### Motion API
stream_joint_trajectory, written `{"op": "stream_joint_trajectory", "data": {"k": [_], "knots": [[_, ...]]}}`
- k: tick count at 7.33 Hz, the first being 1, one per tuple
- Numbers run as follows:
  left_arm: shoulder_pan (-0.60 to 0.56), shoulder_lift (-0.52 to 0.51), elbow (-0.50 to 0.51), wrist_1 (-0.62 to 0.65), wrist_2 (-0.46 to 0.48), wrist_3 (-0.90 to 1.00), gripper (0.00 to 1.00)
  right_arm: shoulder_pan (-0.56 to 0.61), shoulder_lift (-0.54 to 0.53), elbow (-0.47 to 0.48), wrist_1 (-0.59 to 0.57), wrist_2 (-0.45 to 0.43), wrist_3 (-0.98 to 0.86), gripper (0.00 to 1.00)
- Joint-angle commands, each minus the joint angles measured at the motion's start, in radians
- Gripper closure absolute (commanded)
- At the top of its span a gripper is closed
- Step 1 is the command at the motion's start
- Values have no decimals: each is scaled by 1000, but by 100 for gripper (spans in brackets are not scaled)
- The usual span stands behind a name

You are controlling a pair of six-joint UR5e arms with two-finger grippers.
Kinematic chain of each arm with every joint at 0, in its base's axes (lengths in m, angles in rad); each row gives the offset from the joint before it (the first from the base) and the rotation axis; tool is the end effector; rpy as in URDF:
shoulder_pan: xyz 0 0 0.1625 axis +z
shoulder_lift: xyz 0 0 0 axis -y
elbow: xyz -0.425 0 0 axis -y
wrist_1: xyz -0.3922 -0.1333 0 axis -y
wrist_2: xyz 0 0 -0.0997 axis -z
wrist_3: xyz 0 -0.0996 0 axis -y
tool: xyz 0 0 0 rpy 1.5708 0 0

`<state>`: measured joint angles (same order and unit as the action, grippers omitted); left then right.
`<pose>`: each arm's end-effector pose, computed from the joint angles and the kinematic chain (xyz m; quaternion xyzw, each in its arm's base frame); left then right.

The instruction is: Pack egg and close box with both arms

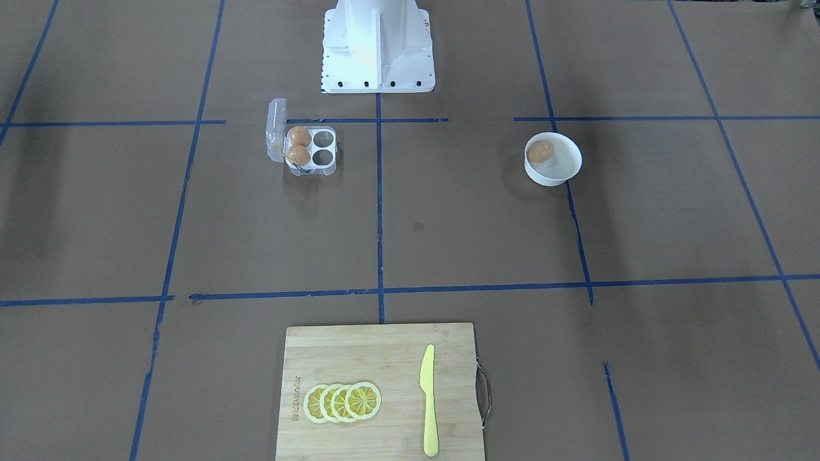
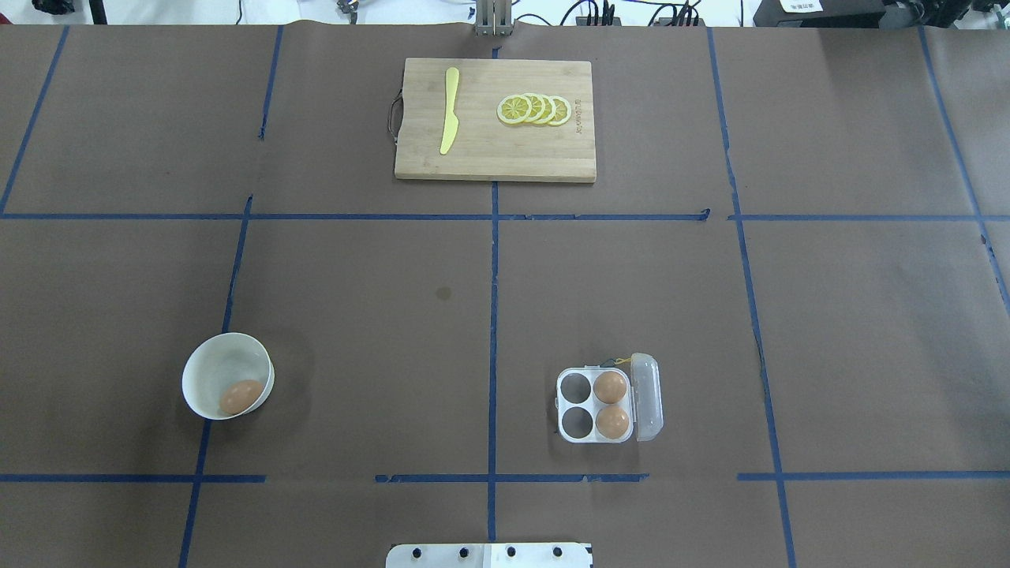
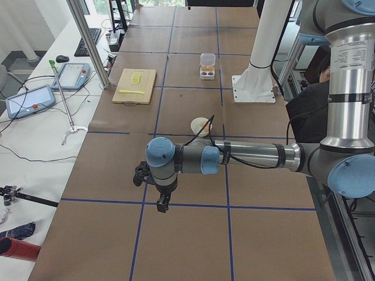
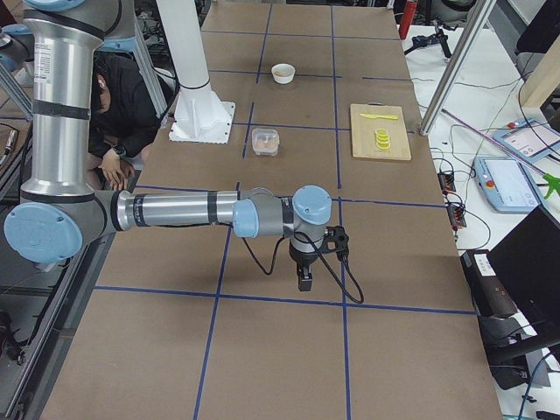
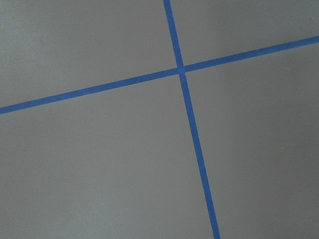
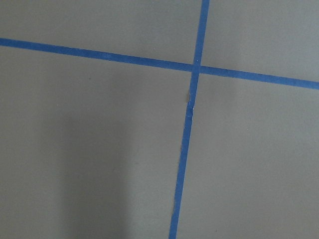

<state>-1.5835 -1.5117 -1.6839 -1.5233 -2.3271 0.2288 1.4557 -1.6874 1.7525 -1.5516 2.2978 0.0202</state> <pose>-0.0709 -0.4658 0.6374 0.0475 0.3661 0.1014 0.9238 0.0153 -0.4523 0.6249 0.0153 -0.3571 -0.0593 0.9321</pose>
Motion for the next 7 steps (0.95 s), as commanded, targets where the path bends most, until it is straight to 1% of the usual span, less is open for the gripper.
{"op": "stream_joint_trajectory", "data": {"k": [1,3,4,6,7], "knots": [[0,-11,-2,0,0,0,0,0,0,2,1,2,0,0],[0,-12,-8,0,-2,-2,0,0,2,7,1,3,-5,0],[0,-12,-7,-9,-2,0,0,0,2,24,-1,-3,-6,0],[0,-15,0,-81,-5,-2,0,0,2,24,-2,-23,-16,0],[0,-16,6,-139,-2,1,0,0,3,35,2,-11,-14,0]]}}
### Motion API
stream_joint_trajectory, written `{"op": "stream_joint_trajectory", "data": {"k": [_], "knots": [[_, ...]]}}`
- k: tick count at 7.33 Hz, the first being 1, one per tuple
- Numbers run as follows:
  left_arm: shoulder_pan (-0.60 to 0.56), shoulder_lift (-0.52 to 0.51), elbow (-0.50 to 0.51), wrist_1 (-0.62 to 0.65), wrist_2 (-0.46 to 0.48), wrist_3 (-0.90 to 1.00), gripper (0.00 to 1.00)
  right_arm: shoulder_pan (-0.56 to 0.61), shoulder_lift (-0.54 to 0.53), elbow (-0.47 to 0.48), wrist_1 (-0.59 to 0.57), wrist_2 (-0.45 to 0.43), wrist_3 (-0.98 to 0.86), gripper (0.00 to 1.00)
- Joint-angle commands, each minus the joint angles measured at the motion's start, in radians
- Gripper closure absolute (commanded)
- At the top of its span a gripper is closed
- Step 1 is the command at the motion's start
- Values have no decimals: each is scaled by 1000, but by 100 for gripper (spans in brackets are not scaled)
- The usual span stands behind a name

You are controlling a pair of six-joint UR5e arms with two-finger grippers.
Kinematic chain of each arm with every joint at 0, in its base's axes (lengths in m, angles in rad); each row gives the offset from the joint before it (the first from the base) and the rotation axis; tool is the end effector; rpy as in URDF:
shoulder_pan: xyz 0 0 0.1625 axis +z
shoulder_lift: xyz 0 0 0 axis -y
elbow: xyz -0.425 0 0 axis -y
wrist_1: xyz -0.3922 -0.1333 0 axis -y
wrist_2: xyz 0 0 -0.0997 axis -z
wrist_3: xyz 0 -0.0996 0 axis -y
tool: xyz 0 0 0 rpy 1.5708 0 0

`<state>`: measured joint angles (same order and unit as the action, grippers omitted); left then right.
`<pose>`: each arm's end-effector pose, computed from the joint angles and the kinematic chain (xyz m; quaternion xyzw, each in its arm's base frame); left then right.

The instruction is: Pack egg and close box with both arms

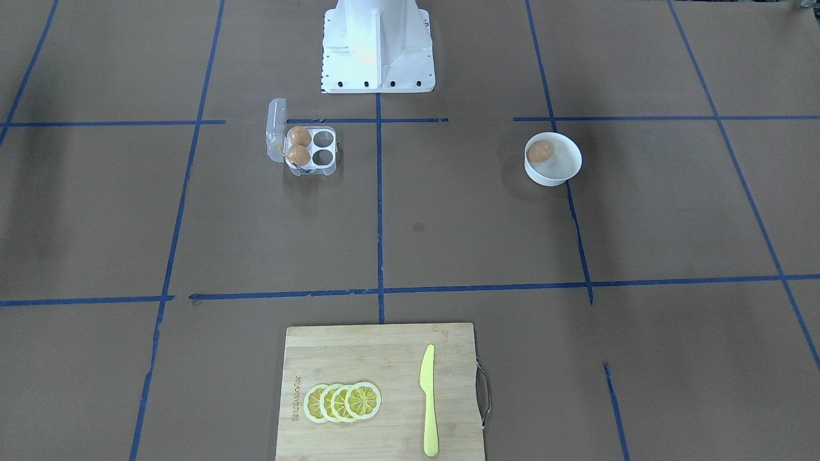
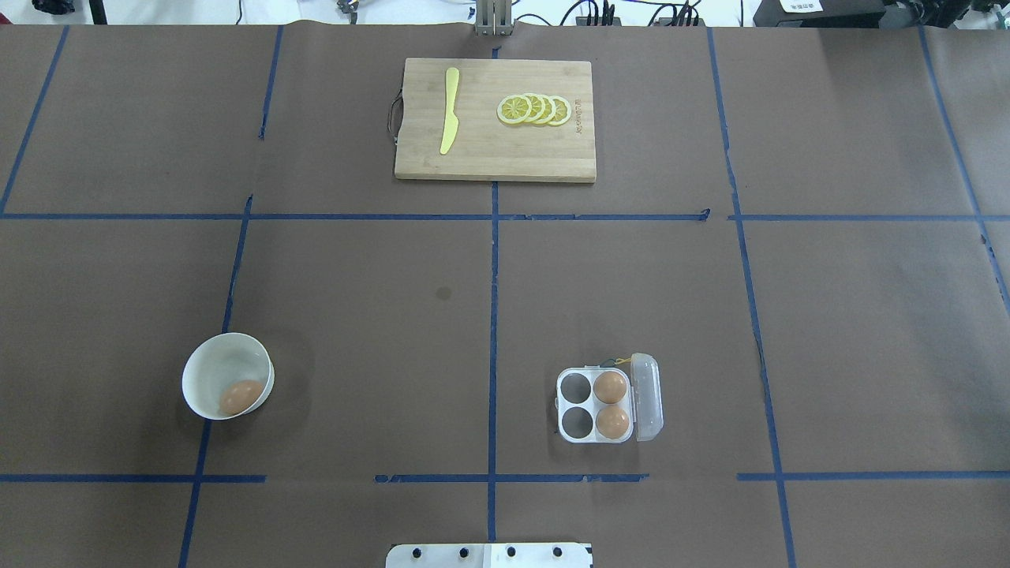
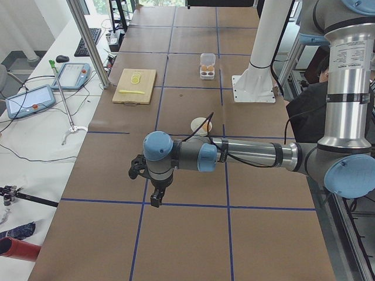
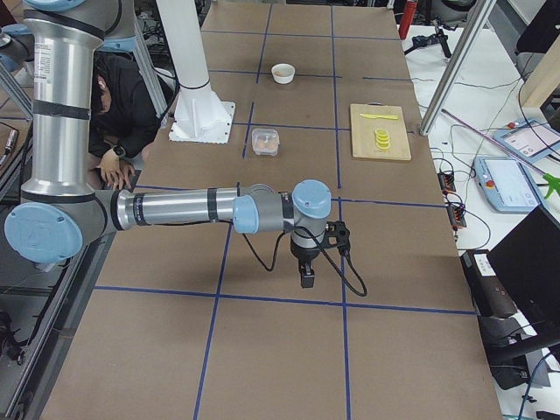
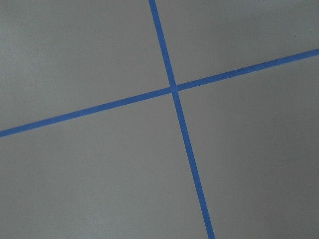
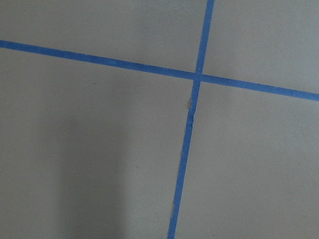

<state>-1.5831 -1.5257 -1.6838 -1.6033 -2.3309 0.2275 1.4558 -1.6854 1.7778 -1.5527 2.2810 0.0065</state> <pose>-0.0706 -0.4777 0.6223 0.0906 0.3623 0.1181 0.9201 0.0164 -0.4542 0.6126 0.0306 -0.3497 -0.0699 0.9338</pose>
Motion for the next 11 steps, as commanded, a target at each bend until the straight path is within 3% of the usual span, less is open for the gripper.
{"op": "stream_joint_trajectory", "data": {"k": [1,2,4,6,8,9,11], "knots": [[2,-19,27,-183,2,1,0,-2,15,11,19,3,-3,0],[0,-16,30,-316,1,1,0,-3,16,9,110,0,15,0],[3,-45,53,-505,-4,-16,0,-3,44,15,123,11,32,0],[2,-34,29,-555,-27,-36,0,-6,41,9,125,15,29,0],[27,-21,6,-596,-129,-45,0,-6,41,11,126,14,30,0],[55,-18,-14,-607,-158,-186,0,-6,39,11,126,15,30,0],[189,71,-208,-613,-78,-440,0,-6,35,11,125,15,38,0]]}}
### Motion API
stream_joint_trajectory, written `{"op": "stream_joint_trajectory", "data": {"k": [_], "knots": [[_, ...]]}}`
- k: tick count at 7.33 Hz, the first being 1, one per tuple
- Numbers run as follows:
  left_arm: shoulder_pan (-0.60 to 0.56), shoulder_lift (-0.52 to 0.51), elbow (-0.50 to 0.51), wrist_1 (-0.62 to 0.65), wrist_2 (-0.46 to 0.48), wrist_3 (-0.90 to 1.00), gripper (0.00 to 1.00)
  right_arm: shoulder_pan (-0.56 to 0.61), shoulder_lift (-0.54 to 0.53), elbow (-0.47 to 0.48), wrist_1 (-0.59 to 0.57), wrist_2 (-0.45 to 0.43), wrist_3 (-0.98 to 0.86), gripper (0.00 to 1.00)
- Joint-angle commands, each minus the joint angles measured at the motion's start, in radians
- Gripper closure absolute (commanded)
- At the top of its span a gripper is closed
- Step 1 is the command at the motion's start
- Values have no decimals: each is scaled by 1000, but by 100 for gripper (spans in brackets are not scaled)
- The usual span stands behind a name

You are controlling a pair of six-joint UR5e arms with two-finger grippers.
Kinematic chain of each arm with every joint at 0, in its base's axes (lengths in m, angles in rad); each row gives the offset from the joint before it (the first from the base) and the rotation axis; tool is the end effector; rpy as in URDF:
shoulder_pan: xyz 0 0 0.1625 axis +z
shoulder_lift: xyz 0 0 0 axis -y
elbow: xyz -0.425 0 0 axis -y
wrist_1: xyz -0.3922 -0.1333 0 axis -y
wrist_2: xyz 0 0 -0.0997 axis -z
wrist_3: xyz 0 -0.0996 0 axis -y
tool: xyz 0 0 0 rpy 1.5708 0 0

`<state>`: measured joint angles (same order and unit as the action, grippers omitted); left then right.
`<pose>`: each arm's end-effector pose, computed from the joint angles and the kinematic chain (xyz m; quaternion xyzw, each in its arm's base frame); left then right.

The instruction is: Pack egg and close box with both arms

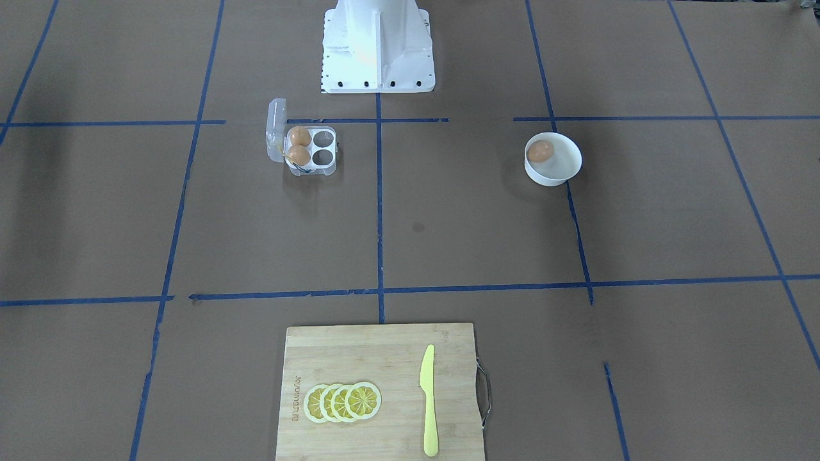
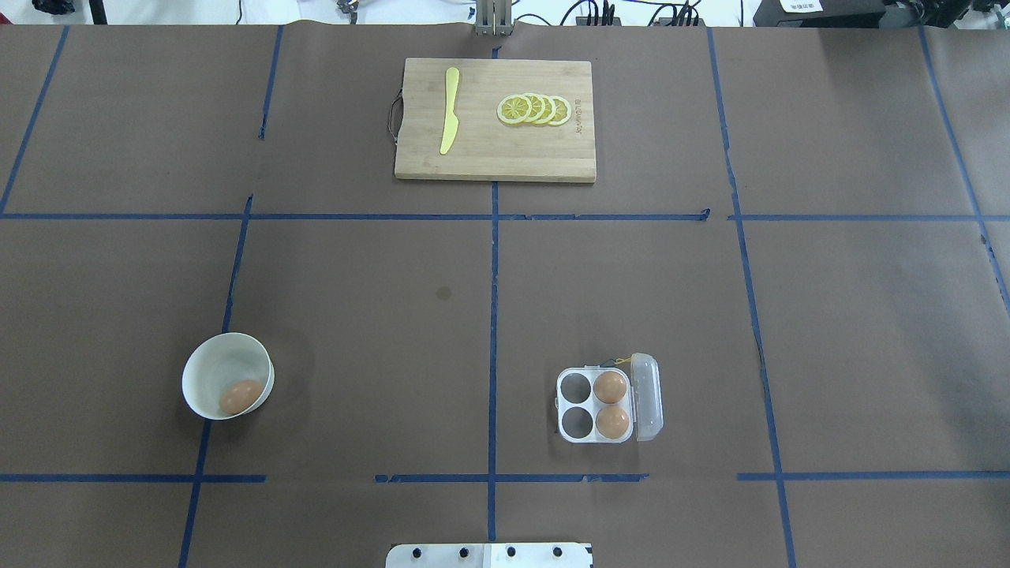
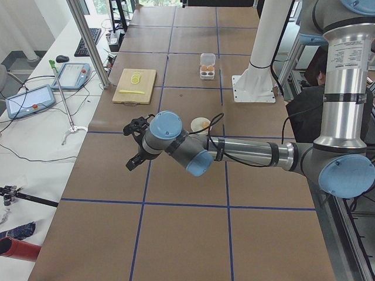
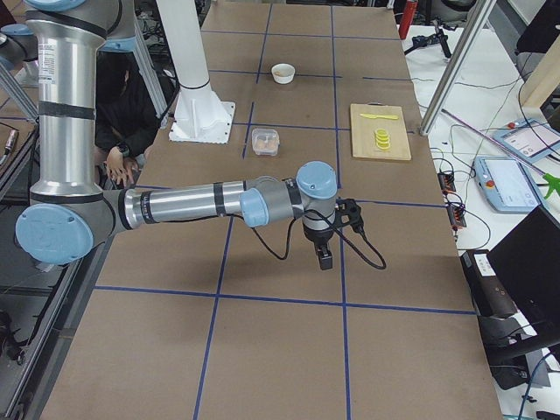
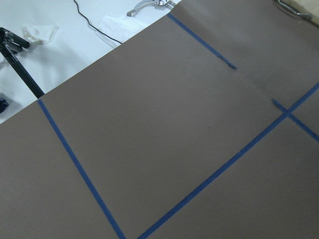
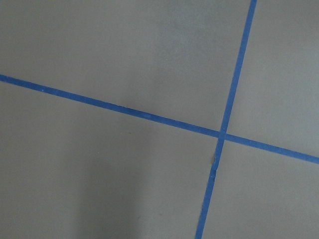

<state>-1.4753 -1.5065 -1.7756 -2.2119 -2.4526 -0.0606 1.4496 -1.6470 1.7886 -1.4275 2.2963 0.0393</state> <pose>-0.0107 -0.4796 0.5064 0.3127 0.4202 0.1771 0.8332 0.0096 -0.4772 0.5744 0.1041 -0.3608 -0.0882 0.9226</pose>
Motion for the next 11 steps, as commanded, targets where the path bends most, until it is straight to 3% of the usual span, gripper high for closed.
{"op": "stream_joint_trajectory", "data": {"k": [1,2,6,8,9,11], "knots": [[142,83,-184,-5,75,-191,0,0,-5,0,1,0,4,0],[209,87,-205,-37,81,-191,0,0,-8,0,1,0,4,0],[553,97,-226,-129,259,-199,1,0,-14,2,7,-1,4,0],[683,98,-217,-170,341,-200,22,2,-17,5,7,-1,4,0],[746,92,-203,-170,431,-211,22,2,-17,6,7,-1,5,0],[847,74,-189,-172,499,-299,22,2,-17,5,7,-1,5,0]]}}
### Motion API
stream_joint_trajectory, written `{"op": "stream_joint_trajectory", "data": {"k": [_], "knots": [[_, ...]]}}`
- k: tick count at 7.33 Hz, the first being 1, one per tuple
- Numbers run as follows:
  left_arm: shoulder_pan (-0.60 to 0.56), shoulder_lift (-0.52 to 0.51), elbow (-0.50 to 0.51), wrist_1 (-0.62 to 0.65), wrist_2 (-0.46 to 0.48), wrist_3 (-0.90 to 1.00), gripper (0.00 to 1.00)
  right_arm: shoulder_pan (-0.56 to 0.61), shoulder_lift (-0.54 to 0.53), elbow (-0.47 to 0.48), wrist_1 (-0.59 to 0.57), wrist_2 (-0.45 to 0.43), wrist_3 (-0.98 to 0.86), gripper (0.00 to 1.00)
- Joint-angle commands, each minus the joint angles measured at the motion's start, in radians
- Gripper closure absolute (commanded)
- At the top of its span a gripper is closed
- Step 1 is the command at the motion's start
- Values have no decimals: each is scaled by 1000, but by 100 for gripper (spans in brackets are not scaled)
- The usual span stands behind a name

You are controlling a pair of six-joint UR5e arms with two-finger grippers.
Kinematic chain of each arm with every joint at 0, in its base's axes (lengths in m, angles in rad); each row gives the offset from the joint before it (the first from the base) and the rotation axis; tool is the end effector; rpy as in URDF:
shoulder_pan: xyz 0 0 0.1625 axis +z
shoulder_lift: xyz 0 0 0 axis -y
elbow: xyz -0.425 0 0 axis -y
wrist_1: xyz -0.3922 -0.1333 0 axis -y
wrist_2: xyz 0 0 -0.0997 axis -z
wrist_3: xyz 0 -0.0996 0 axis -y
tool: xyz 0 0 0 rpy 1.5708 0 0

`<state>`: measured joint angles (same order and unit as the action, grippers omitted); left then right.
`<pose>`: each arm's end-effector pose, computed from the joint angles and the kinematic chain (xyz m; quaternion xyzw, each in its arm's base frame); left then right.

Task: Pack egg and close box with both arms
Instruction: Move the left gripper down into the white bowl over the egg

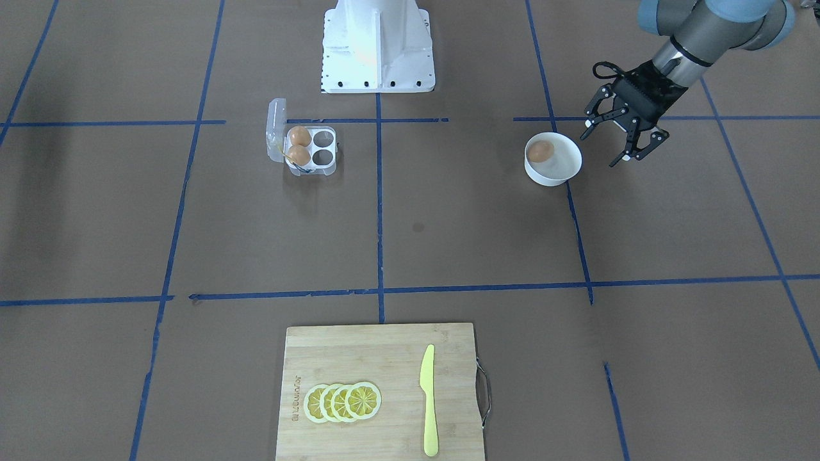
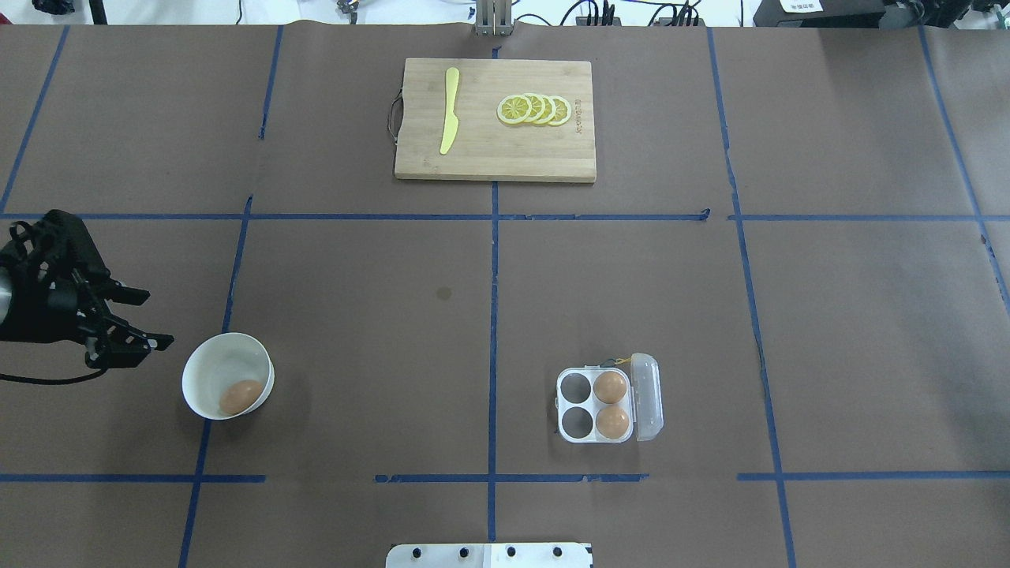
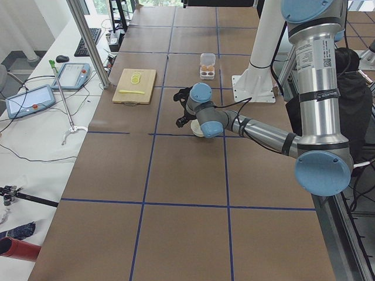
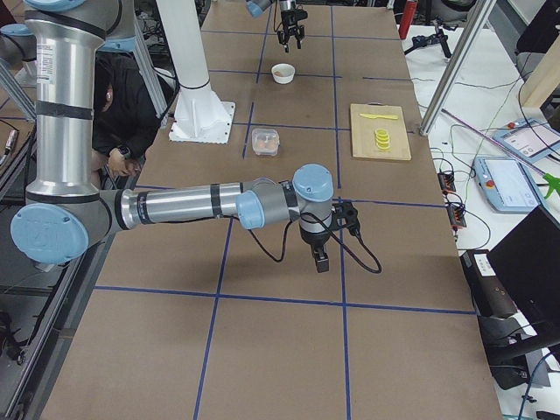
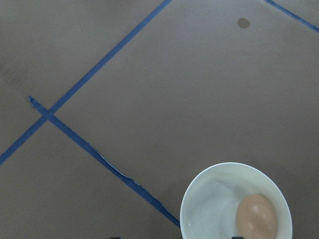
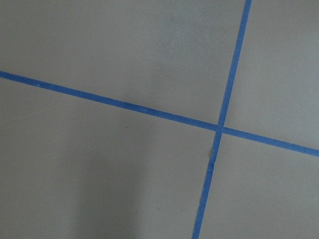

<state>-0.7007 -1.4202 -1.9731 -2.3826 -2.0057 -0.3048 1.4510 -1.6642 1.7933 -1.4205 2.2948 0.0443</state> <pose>0.2801 -0.3557 0.4417 0.3090 0.4292 0.3398 0.7777 0.0112 -0.4704 0.5794 0.1010 -0.3602 -0.0842 0.9236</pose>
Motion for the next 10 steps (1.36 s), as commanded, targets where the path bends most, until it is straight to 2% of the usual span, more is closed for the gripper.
{"op": "stream_joint_trajectory", "data": {"k": [1,2,3,4,6,10], "knots": [[123,-29,10,-1,95,-97,22,0,0,-2,0,0,0,0],[154,-37,13,-1,99,-135,25,0,-2,-2,0,0,0,0],[161,-39,23,-1,99,-143,34,0,-2,-2,0,0,0,0],[161,-45,39,-1,99,-143,36,0,-2,-2,0,0,0,0],[162,-69,77,-1,120,-145,34,0,-5,-2,0,0,-1,0],[185,-69,76,-1,120,-155,31,2,-19,3,5,0,-3,0]]}}
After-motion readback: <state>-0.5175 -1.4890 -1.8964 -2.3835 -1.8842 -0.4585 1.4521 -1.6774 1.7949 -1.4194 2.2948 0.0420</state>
